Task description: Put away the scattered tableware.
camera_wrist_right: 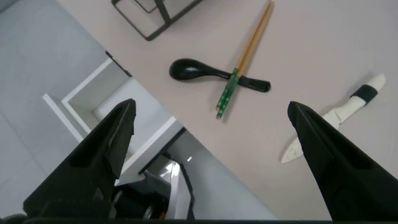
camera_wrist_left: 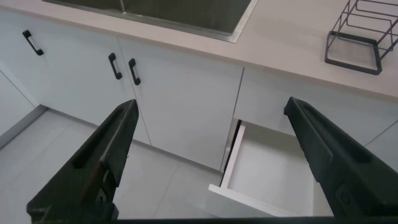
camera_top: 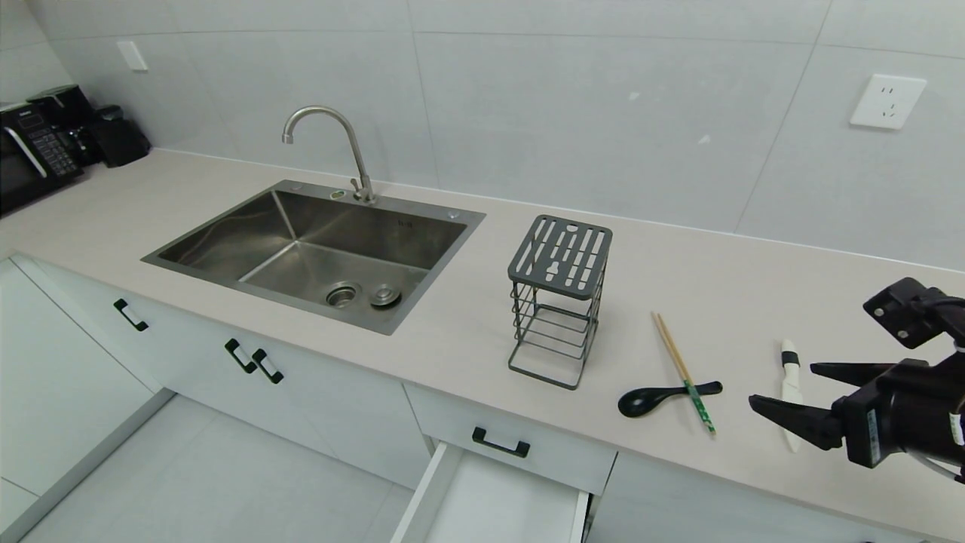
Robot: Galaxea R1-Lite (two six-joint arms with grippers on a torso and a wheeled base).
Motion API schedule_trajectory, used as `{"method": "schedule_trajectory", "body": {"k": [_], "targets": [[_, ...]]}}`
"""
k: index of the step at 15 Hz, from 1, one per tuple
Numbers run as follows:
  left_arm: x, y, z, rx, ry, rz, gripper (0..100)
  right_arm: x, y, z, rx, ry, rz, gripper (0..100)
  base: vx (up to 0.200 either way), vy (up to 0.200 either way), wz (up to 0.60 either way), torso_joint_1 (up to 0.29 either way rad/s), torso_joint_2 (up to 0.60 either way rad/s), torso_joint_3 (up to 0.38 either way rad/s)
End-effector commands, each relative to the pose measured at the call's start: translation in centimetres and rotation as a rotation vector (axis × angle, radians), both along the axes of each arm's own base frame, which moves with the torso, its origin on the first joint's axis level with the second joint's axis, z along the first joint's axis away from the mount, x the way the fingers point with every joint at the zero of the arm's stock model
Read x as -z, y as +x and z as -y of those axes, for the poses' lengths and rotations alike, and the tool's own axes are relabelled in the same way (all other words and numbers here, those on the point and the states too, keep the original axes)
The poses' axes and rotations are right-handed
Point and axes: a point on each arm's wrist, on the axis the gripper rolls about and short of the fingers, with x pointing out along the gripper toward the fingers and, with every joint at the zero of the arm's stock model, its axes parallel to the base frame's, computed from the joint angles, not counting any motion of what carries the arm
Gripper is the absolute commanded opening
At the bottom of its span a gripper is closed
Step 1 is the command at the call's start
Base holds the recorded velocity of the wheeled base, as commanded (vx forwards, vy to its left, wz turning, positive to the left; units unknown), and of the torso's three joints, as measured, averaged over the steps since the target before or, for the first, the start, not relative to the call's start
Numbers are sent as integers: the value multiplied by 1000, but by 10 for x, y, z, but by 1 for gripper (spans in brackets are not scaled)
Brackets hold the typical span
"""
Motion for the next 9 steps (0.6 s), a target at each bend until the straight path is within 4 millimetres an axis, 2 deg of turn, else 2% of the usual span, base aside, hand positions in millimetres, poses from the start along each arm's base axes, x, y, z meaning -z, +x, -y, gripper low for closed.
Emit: {"method": "schedule_trajectory", "body": {"k": [1, 5, 9], "targets": [[0, 0, 0, -2, -1, -1, 100, 11, 11, -4, -8, -14, -58, 100, 0, 0, 0, 0, 0, 0], [0, 0, 0, 0, -1, -1, 100, 38, 34, -28, -53, -59, -145, 100, 0, 0, 0, 0, 0, 0], [0, 0, 0, 0, -1, -1, 100, 57, 48, -38, 21, -137, -164, 100, 0, 0, 0, 0, 0, 0]]}}
